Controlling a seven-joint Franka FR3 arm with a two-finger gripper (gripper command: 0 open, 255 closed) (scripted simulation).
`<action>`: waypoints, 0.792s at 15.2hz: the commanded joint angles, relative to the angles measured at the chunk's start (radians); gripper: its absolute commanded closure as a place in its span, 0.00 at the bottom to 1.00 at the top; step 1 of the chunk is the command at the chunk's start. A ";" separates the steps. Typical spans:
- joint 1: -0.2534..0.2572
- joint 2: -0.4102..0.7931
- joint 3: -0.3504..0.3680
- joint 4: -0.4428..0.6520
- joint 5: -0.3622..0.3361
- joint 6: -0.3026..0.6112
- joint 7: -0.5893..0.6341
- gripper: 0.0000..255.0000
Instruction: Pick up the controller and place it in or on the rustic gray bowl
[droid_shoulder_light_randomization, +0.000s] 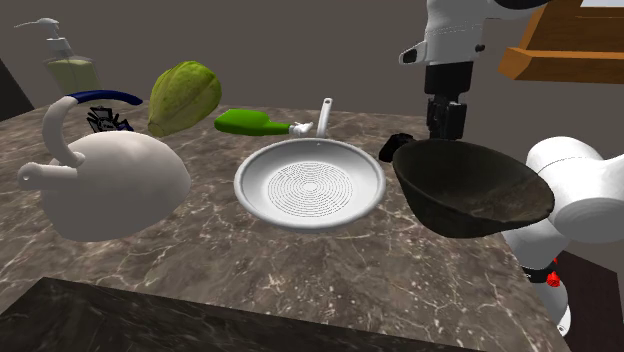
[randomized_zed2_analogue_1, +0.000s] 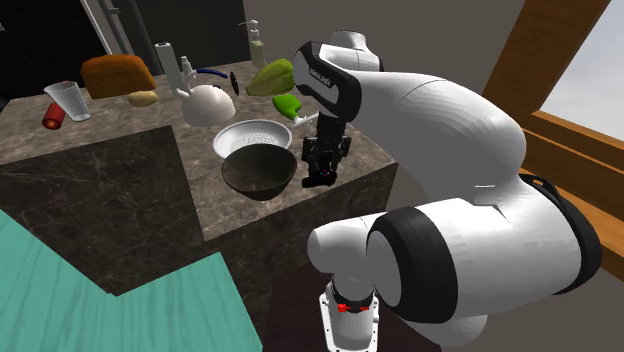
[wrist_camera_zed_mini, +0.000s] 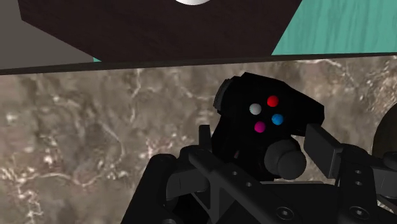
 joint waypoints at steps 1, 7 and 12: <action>0.000 0.001 0.001 -0.002 0.001 0.000 0.000 1.00; 0.001 0.000 0.001 -0.002 0.001 -0.001 0.000 1.00; 0.002 0.009 0.000 0.056 0.002 -0.049 0.009 1.00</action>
